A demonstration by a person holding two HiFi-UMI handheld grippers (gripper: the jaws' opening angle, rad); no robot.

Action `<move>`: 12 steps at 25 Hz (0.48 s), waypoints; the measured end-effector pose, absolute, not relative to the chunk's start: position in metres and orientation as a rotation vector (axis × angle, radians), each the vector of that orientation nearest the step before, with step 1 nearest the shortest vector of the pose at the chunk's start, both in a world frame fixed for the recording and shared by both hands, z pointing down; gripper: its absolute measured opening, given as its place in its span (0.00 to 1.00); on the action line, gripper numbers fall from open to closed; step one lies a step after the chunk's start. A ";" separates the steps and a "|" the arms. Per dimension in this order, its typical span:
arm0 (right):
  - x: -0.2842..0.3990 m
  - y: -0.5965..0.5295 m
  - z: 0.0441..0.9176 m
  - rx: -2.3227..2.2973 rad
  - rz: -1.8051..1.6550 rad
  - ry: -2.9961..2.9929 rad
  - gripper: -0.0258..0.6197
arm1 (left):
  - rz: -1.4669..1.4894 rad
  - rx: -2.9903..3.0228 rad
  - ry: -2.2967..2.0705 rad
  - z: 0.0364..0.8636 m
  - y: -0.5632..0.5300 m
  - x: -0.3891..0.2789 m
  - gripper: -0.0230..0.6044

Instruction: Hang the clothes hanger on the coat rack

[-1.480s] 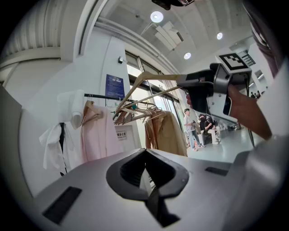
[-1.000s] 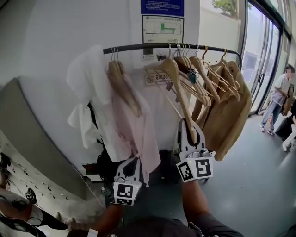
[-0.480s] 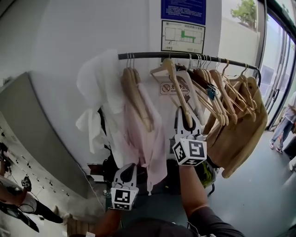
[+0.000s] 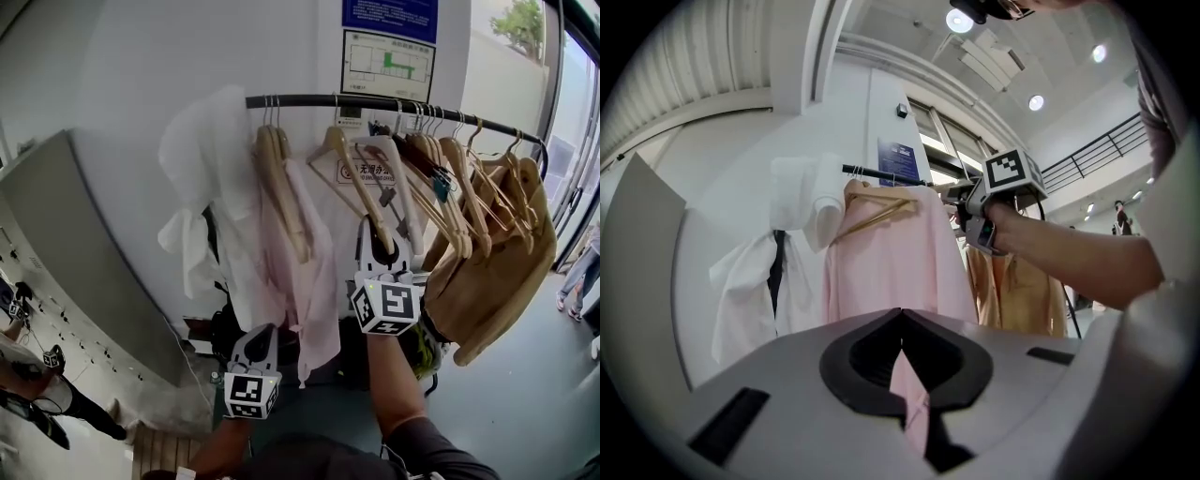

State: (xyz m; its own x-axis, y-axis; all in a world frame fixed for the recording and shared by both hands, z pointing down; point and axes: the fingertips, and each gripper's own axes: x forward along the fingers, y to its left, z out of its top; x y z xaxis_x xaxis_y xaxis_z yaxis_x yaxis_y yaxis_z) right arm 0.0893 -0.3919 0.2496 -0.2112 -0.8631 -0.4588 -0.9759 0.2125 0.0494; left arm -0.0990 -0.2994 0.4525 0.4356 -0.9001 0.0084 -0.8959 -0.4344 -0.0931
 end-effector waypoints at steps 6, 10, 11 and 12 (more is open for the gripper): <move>0.088 -0.394 0.260 -1.703 0.465 2.229 0.11 | -0.078 -2.608 1.635 0.455 -0.297 -0.089 0.05; 0.089 -0.391 0.263 -1.722 0.475 2.255 0.11 | -0.078 -2.632 1.632 0.459 -0.293 -0.082 0.05; 0.089 -0.391 0.264 -1.724 0.472 2.269 0.11 | -0.074 -2.635 1.634 0.459 -0.293 -0.080 0.05; 0.088 -0.392 0.267 -1.727 0.463 2.294 0.11 | -0.071 -2.638 1.636 0.459 -0.293 -0.079 0.05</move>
State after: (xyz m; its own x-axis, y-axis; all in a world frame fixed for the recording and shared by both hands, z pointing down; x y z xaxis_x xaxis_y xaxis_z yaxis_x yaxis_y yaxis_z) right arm 0.0884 -0.3919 0.2673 -0.2775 -0.8871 -0.3689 -0.9607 0.2545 0.1105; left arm -0.0790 -0.2927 0.4592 0.4439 -0.8958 0.0196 -0.8942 -0.4443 -0.0551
